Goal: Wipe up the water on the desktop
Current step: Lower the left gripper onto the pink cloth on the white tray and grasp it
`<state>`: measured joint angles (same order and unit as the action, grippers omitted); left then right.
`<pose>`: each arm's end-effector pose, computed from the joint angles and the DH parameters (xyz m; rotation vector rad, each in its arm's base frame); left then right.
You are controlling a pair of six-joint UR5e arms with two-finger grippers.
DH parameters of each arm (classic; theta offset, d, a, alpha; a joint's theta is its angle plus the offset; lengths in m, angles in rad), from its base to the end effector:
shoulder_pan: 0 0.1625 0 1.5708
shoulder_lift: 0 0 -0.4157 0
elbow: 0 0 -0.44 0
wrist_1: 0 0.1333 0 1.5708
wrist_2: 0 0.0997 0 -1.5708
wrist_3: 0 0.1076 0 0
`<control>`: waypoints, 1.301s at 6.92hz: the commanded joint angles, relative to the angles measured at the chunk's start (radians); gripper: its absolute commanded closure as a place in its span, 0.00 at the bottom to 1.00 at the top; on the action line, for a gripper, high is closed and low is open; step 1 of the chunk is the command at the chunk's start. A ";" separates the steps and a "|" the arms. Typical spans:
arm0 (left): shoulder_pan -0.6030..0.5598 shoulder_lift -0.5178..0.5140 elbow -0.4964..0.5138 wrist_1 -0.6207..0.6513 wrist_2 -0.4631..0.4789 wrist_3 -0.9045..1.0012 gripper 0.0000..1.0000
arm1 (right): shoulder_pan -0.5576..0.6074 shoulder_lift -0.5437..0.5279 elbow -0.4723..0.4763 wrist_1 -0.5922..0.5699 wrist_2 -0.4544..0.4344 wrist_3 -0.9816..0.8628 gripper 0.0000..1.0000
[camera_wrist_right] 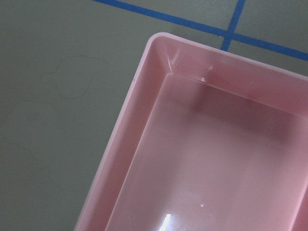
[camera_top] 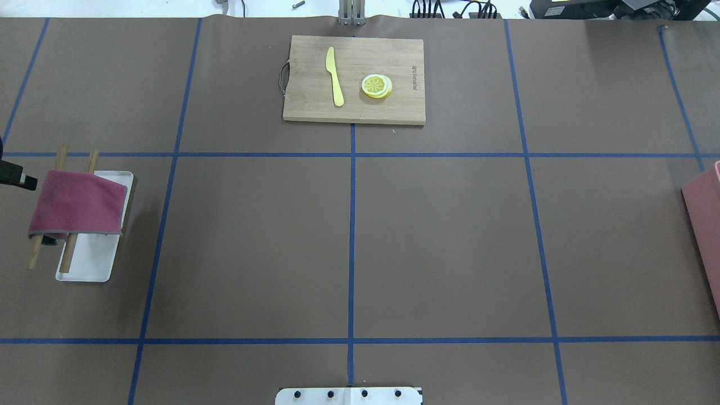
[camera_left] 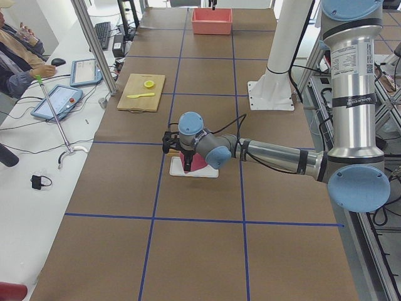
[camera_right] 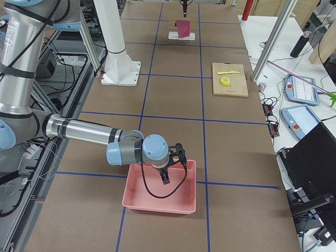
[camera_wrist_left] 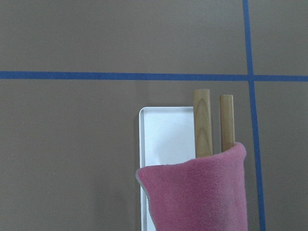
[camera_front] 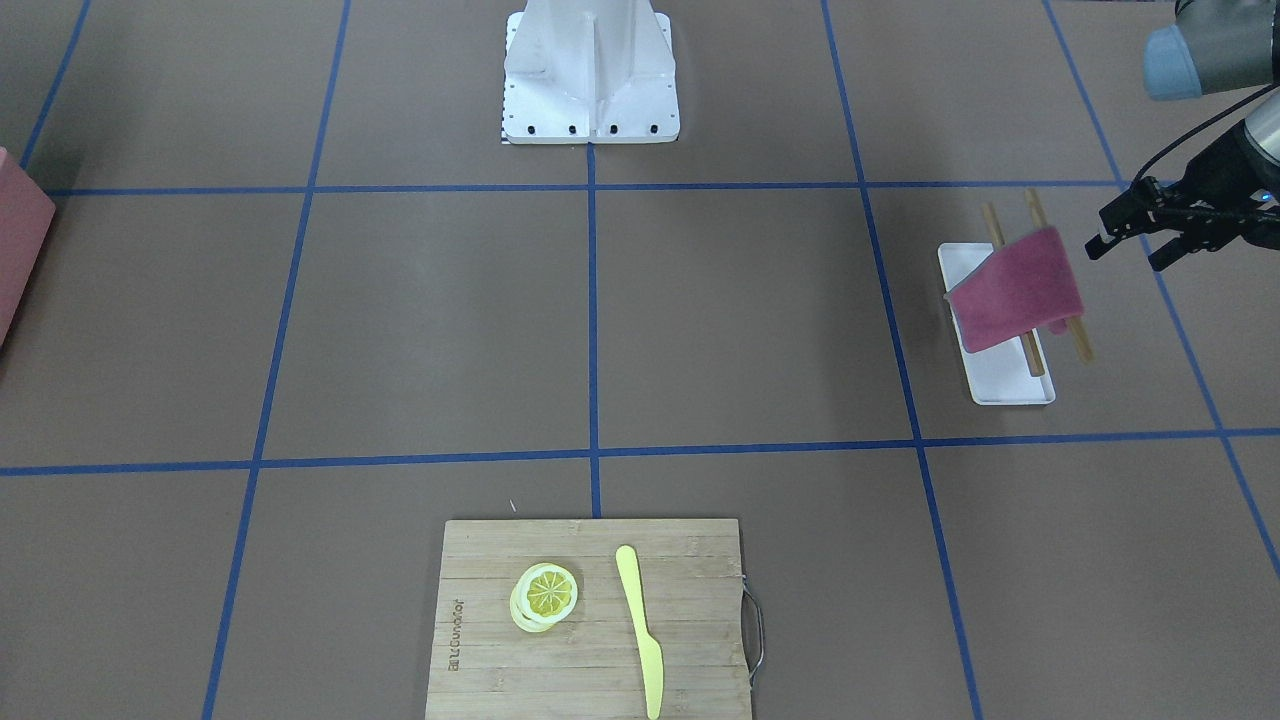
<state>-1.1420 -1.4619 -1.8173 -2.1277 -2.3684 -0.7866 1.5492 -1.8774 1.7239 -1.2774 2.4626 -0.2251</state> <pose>0.1631 -0.4921 0.5093 0.1022 0.9992 -0.0504 0.0405 -0.4185 0.6791 0.2211 -0.8757 -0.2921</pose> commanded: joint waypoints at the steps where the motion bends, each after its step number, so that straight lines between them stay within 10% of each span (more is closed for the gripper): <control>1: 0.059 -0.028 -0.014 0.005 0.015 -0.098 0.03 | -0.008 0.007 0.029 0.001 -0.103 0.009 0.00; 9: 0.100 -0.015 -0.048 0.081 0.087 -0.054 0.25 | -0.009 0.007 0.037 0.001 -0.111 0.055 0.00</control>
<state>-1.0393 -1.4793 -1.8646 -2.0483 -2.2840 -0.8538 1.5401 -1.8699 1.7610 -1.2756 2.3484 -0.1711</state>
